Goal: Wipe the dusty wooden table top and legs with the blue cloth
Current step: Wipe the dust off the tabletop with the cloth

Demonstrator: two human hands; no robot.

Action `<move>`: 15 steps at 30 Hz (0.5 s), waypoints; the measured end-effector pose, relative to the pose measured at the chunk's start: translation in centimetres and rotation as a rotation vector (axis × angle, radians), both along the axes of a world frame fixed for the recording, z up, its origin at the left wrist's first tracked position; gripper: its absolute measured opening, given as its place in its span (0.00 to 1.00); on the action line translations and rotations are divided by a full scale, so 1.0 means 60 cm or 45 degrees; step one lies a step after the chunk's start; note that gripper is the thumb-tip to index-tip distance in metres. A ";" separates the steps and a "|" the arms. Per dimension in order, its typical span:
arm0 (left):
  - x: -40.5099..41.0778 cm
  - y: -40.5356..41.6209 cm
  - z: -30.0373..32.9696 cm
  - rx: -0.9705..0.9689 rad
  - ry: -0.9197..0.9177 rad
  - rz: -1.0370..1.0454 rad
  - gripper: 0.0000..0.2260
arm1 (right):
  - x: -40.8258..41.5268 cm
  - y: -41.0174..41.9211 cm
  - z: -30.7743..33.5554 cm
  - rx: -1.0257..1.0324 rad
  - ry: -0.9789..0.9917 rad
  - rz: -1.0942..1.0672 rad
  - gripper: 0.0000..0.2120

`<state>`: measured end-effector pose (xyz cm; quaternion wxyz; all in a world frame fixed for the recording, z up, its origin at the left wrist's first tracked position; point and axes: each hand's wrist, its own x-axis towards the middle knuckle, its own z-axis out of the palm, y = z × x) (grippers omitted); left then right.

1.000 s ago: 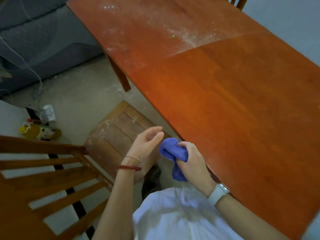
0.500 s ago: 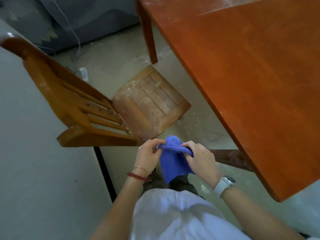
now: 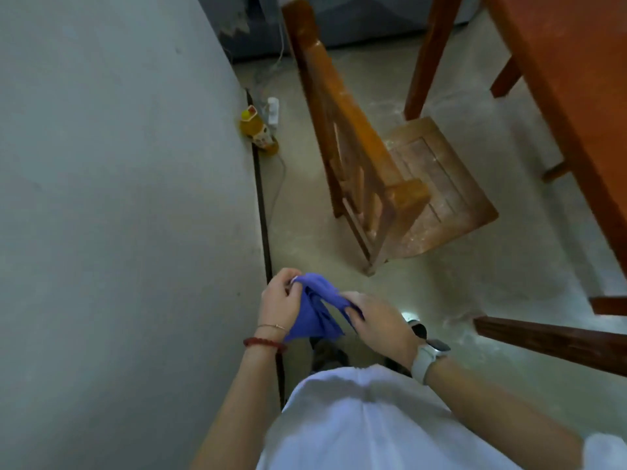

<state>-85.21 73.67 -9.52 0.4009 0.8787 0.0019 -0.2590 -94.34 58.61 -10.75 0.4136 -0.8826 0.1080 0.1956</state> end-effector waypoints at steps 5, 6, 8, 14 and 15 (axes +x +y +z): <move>0.112 0.045 0.025 -0.054 -0.100 0.101 0.09 | 0.104 0.074 0.033 -0.099 -0.025 0.086 0.25; 0.136 0.046 0.030 -0.079 -0.128 0.112 0.10 | 0.131 0.077 0.044 -0.135 -0.096 0.086 0.25; 0.183 0.047 0.039 -0.091 -0.184 0.125 0.11 | 0.186 0.077 0.074 -0.186 -0.242 0.073 0.24; 0.314 0.049 0.075 -0.044 -0.338 0.094 0.08 | 0.340 0.064 0.096 -0.202 -0.281 0.043 0.24; 0.332 0.050 0.079 -0.059 -0.321 0.090 0.07 | 0.360 0.067 0.089 -0.165 -0.247 0.036 0.25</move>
